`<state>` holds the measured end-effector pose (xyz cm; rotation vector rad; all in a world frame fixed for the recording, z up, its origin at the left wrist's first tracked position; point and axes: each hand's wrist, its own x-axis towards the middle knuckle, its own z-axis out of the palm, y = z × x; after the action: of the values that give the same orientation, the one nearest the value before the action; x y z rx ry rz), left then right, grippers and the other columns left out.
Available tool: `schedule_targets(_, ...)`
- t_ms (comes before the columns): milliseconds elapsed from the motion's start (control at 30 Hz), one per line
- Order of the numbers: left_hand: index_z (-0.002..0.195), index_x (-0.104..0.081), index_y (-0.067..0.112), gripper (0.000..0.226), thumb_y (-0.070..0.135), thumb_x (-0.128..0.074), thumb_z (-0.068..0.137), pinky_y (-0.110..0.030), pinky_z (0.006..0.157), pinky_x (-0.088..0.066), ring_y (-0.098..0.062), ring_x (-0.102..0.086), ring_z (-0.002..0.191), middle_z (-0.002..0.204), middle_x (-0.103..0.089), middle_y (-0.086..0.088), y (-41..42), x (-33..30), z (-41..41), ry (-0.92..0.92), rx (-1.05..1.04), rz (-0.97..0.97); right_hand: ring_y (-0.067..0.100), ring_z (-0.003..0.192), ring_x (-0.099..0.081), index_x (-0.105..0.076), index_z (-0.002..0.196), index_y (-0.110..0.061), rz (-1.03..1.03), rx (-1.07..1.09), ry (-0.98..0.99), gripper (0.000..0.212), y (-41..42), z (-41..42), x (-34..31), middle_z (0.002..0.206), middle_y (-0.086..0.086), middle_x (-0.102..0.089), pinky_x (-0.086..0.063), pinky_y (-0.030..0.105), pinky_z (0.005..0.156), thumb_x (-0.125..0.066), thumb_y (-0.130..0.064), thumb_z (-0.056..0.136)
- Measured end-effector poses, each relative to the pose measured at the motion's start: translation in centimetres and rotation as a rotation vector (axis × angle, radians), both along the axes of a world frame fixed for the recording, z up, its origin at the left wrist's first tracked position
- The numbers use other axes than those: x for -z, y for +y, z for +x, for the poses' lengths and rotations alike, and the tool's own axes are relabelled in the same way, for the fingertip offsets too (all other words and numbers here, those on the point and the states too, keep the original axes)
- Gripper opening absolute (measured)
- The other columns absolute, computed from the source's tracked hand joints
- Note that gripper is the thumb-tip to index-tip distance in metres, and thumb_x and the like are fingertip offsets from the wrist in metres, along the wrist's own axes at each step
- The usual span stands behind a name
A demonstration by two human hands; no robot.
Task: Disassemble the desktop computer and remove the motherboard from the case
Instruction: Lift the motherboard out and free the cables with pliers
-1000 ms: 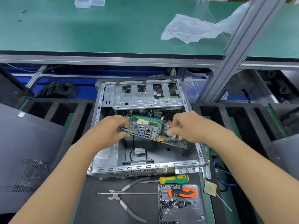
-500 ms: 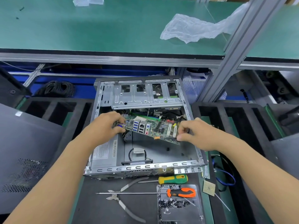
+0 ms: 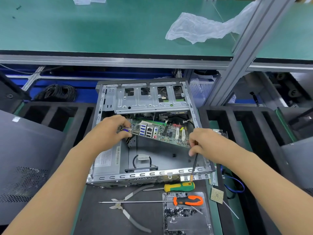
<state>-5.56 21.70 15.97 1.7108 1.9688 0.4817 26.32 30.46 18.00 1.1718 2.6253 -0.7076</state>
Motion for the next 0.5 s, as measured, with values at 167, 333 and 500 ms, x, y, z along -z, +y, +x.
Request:
schedule_targets(167, 0.091, -0.061, 0.026, 0.014, 0.026, -0.074, 0.085, -0.035, 0.085, -0.049, -0.010, -0.057, 0.096, 0.101, -0.059, 0.017, -0.2, -0.1, 0.8, -0.033, 0.025, 0.055, 0.003, 0.077, -0.054, -0.061, 0.079, -0.024, -0.059, 0.052, 0.104, 0.020, 0.5, 1.8, 0.1, 0.088, -0.012, -0.054, -0.046, 0.026, 0.072, -0.078, -0.035, 0.079)
schedule_targets(333, 0.089, -0.060, 0.027, 0.015, 0.024, -0.074, 0.084, -0.034, 0.085, -0.050, -0.010, -0.056, 0.101, 0.108, -0.061, 0.013, -0.5, -0.1, 1.3, -0.078, 0.068, 0.086, 0.002, 0.082, -0.051, -0.062, 0.071, -0.024, -0.041, 0.000, 0.043, 0.022, 0.5, 2.6, 0.4, 0.088, -0.013, -0.054, -0.050, 0.033, 0.080, -0.082, -0.030, 0.075)
schedule_targets(500, 0.087, -0.058, 0.030, 0.017, 0.025, -0.074, 0.084, -0.028, 0.091, -0.044, -0.007, -0.052, 0.107, 0.110, -0.062, 0.015, -0.8, -0.7, 1.3, -0.081, 0.070, 0.105, 0.002, 0.083, -0.045, -0.053, 0.069, -0.030, 0.081, 0.044, 0.092, 0.032, 0.1, 2.3, 1.0, 0.078, -0.013, -0.056, -0.040, 0.025, 0.073, -0.081, -0.042, 0.074)
